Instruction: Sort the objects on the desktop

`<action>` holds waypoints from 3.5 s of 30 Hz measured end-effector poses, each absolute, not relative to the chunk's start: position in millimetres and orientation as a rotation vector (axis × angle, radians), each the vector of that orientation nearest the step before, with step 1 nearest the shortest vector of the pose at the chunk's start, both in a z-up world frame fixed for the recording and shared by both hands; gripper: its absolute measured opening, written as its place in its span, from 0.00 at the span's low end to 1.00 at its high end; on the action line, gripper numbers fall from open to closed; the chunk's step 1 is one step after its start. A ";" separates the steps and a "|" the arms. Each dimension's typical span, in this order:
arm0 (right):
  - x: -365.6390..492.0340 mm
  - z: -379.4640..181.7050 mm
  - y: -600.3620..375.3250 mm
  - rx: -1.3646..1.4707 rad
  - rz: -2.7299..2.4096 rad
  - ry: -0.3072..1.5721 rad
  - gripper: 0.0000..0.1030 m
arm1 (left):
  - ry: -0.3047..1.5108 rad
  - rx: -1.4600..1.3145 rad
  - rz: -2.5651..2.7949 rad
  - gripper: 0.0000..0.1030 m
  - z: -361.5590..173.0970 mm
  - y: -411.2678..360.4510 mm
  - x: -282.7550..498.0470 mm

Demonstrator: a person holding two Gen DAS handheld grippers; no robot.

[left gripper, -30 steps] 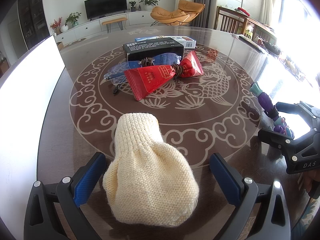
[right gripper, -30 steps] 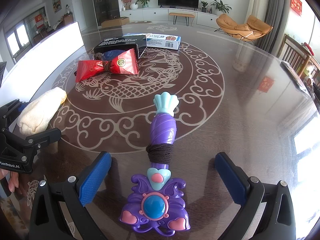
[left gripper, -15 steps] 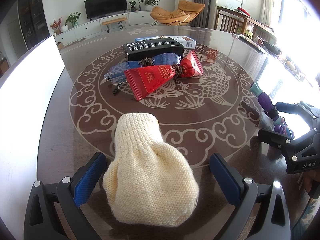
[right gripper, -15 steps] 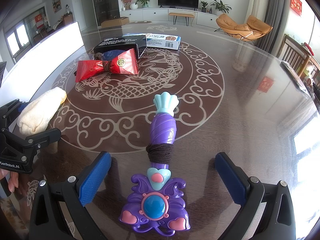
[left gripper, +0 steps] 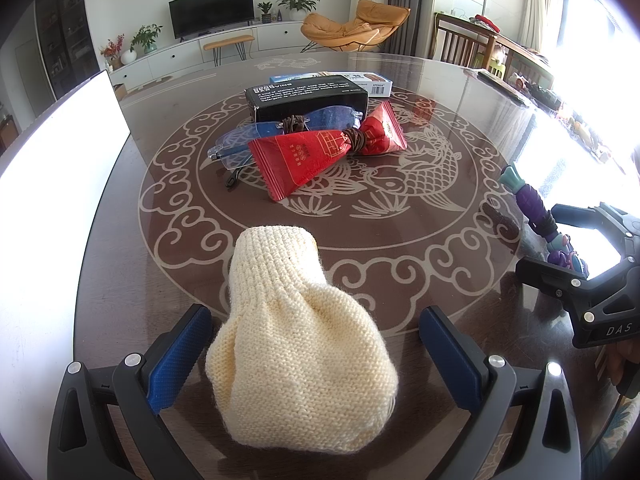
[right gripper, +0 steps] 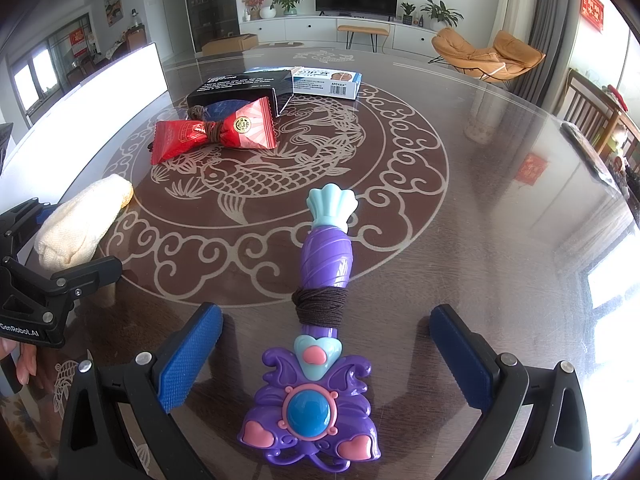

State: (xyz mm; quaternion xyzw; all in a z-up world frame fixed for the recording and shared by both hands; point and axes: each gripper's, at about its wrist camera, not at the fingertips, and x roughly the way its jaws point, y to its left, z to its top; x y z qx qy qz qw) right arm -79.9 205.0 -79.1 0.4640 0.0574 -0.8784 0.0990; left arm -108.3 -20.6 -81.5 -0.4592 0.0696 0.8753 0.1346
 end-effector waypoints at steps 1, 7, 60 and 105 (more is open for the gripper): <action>-79.9 -79.1 205.0 1.373 -2.598 0.170 1.00 | 0.202 -1.331 2.537 1.00 -81.6 -20.4 -108.2; -80.0 -79.2 205.0 1.373 -2.598 0.170 1.00 | 0.202 -1.331 2.536 1.00 -81.7 -20.6 -108.3; -80.0 -80.2 206.3 1.372 -2.600 0.170 1.00 | 0.200 -1.330 2.536 1.00 -81.0 -21.4 -107.0; -109.3 -70.0 202.0 1.657 -2.384 0.232 0.76 | 0.092 -1.297 2.523 0.48 -56.8 -30.1 -91.5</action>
